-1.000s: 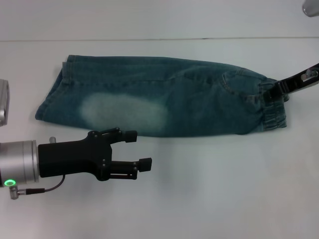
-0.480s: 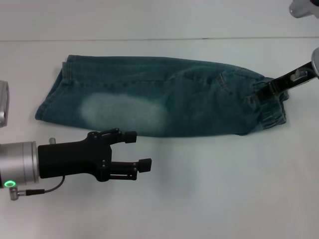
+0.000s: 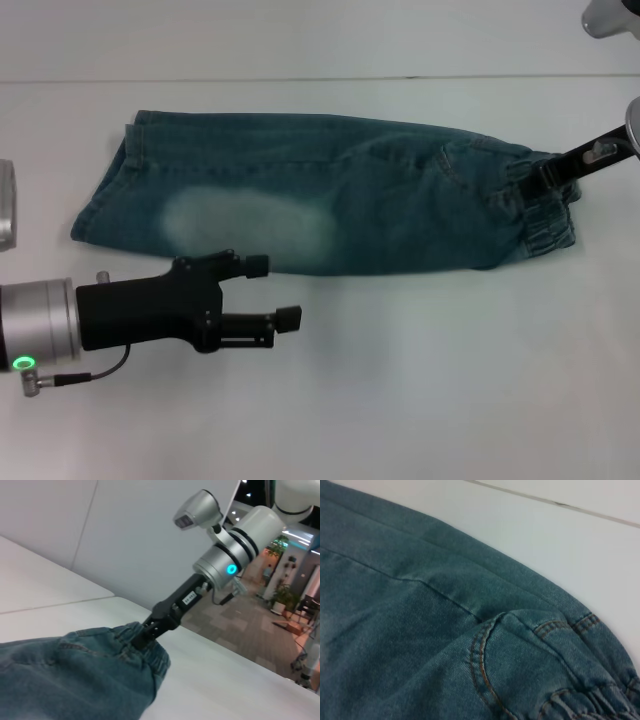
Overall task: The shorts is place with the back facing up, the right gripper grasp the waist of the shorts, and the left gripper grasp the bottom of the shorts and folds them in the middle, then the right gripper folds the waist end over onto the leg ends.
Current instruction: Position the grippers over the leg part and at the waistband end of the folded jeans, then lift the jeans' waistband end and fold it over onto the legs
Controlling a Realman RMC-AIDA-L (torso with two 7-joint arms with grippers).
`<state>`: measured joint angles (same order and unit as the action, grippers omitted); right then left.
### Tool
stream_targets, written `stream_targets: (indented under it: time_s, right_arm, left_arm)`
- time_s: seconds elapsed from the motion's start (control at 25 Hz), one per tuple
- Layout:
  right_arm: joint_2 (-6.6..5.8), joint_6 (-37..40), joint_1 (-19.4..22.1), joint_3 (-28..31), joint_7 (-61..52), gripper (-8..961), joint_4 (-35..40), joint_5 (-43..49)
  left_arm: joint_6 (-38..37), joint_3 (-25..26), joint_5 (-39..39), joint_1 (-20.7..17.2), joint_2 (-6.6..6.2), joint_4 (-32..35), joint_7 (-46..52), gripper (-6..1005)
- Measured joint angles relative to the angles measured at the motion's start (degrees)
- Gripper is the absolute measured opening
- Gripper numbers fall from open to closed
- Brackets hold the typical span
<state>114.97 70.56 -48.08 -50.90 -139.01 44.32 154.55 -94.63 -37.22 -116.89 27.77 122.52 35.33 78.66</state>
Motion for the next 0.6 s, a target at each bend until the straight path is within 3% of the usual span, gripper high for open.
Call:
stream_targets:
  time_s: [0.16, 0.24, 0.4, 0.6]
  right_arm:
    - [-0.83, 1.8, 0.5, 3.3, 2.3, 94, 0.2, -2.3]
    - [-2.03, 3.8, 1.1, 5.8, 3.7, 94, 0.2, -5.0]
    - [-4.81, 8.6, 3.1, 9.8, 6.2, 94, 0.9, -11.4]
    - [-6.41, 15.9, 6.4, 13.4, 8.0, 94, 5.5, -17.9]
  left_arm:
    - [5.8, 2.4, 0.7, 0.4, 1.1, 0.0, 0.3, 949]
    - [9.7, 3.1, 2.5, 1.0, 1.5, -1.1, 0.2, 949]
    - [16.9, 3.2, 9.3, 3.1, 1.58, -5.8, -0.9, 794]
    - [25.4, 3.2, 22.4, 7.8, 1.85, -15.4, -12.2, 671]
